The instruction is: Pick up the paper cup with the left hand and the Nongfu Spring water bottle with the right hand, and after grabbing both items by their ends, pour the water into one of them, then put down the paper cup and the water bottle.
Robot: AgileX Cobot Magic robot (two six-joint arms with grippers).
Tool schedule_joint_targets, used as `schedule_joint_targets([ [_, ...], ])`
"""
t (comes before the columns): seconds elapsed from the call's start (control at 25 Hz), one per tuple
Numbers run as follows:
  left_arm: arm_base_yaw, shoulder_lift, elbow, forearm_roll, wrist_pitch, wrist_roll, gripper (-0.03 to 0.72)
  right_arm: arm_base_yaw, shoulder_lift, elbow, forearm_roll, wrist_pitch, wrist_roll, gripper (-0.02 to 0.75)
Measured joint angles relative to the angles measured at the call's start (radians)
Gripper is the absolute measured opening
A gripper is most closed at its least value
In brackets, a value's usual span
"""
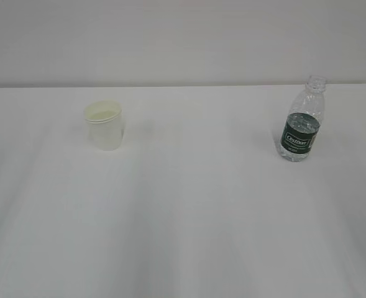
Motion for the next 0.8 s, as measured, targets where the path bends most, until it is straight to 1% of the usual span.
schedule_joint_targets([
  [0.12,0.0,-0.065,0.0,0.051,0.006,-0.088,0.465,0.0,-0.032,0.0,0.028,0.06,0.0,0.535],
  [0.24,0.0,-0.121,0.0,0.104,0.011,-0.15,0.465,0.002,-0.065,0.0,0.064,0.117,-0.007,0.535],
  [0.44,0.0,-0.191,0.0,0.225,0.013,-0.291,0.456,0.02,-0.132,0.0,0.156,0.209,-0.124,0.534],
  [0.64,0.0,-0.239,0.0,0.374,0.013,-0.464,0.454,0.02,-0.217,0.0,0.194,0.325,-0.191,0.534],
  [0.8,0.0,-0.268,0.0,0.431,0.005,-0.543,0.452,0.02,-0.29,0.0,0.232,0.411,-0.221,0.534],
])
